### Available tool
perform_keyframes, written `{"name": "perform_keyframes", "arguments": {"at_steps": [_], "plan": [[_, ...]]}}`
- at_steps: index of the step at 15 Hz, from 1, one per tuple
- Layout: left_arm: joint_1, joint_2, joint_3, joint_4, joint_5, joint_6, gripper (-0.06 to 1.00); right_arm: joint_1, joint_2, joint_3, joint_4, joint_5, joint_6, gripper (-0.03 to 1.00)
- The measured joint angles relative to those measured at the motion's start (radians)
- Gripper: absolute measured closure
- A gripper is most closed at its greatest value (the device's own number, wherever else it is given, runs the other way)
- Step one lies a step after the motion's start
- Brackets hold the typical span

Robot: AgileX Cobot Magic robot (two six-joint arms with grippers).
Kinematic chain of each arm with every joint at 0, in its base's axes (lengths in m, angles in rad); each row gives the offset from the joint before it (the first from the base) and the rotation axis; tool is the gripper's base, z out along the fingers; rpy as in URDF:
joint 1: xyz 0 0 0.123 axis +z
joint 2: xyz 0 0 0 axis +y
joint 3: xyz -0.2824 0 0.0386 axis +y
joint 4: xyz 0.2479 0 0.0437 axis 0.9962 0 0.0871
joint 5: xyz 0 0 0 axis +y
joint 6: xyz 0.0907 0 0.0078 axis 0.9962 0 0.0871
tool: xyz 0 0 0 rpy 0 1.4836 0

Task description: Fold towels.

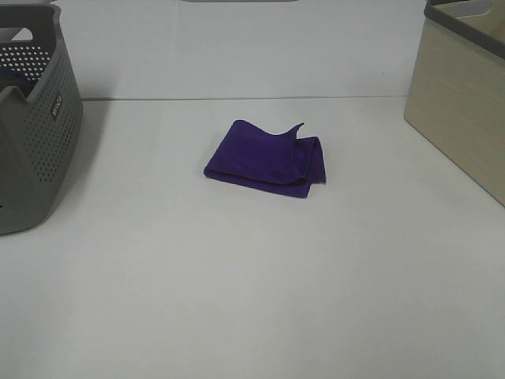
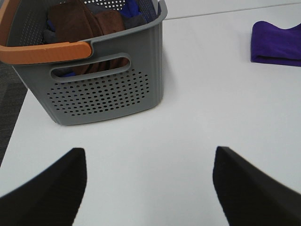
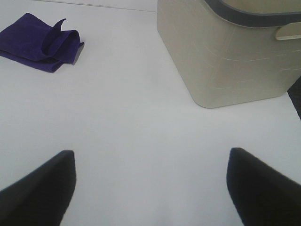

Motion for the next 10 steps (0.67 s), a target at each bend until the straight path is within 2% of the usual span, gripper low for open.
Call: {"name": "perform_keyframes", "arguments": {"at_steps": [10], "plan": [[0.0,0.0,0.0,-0.02,0.001,0.0,0.25,0.0,0.0,0.0,0.0,0.0,0.0,0.12]]}}
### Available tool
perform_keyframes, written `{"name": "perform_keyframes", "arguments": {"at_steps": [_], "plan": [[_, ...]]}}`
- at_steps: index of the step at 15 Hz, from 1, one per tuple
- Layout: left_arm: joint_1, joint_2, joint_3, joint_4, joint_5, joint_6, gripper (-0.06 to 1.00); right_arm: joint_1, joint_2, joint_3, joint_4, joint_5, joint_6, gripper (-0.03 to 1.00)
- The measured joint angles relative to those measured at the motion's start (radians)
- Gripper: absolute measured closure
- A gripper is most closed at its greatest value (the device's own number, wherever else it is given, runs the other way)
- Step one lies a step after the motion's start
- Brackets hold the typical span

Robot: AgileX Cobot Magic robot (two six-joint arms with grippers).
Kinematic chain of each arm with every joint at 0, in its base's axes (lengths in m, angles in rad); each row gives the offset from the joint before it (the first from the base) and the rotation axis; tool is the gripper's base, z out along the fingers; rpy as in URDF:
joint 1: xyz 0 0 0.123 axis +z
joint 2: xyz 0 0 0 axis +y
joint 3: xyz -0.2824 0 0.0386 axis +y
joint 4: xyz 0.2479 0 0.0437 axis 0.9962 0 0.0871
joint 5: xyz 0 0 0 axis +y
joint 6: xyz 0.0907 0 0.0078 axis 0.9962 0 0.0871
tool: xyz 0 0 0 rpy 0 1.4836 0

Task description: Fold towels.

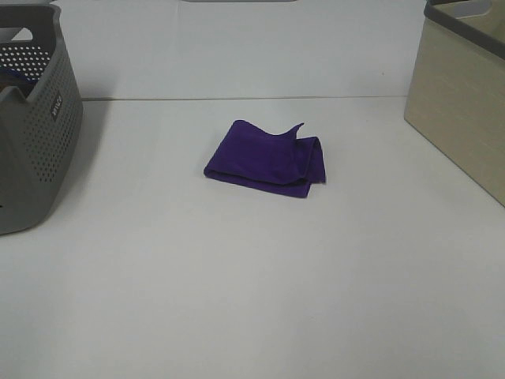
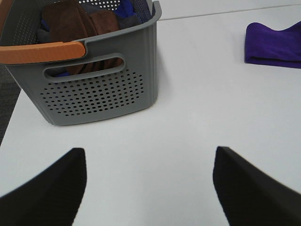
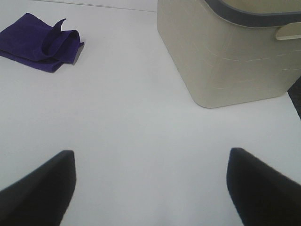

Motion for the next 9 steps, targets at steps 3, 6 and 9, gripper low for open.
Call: {"name": "perform_keyframes", "arguments": {"at_steps": [3,6,9], "plan": [[0.019,0.0,0.0,0.0,0.0,0.0,0.25,0.0,0.0,0.0,0.0,0.0,0.0,0.12],[0.067,0.0,0.0,0.0,0.001,0.0,0.25,0.0,0.0,0.0,0.0,0.0,0.0,0.12],[0.069,0.0,0.0,0.0,0.001,0.0,0.25,0.0,0.0,0.0,0.0,0.0,0.0,0.12]]}}
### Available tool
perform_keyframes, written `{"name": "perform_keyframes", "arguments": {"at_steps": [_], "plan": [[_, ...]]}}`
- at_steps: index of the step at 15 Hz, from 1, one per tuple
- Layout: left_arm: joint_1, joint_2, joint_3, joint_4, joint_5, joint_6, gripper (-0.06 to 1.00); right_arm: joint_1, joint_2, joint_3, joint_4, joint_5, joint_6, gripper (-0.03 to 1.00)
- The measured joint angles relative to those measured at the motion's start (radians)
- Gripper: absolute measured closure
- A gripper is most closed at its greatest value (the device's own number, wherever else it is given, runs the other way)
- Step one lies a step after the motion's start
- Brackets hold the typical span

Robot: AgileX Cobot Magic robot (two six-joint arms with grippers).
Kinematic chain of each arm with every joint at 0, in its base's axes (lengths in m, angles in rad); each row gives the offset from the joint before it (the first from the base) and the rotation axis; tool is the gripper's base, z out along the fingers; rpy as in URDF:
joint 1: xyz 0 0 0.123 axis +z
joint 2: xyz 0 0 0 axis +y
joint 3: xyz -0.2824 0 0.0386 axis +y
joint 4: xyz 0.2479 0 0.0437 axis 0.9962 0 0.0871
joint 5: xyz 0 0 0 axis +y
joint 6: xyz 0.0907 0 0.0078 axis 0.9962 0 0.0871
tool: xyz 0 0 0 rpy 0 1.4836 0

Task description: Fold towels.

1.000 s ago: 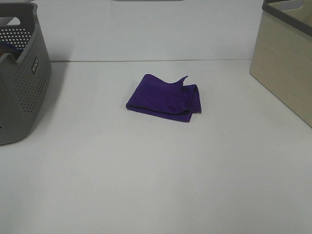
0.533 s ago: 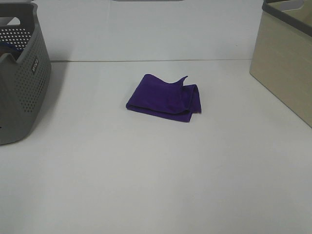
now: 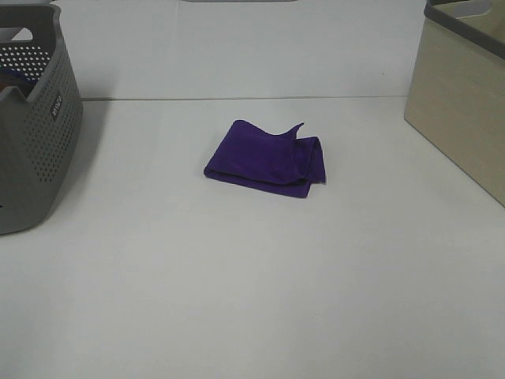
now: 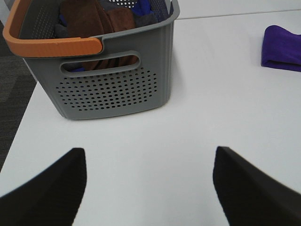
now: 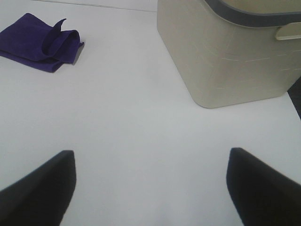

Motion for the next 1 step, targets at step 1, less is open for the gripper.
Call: {"name": "perform_keyframes", "arguments": {"at_steps": [1], "plan": [[0.0,0.0,0.0,-0.001,0.0,0.0,0.25,0.0,0.0,0.0,0.0,0.0,0.0,0.12]]}}
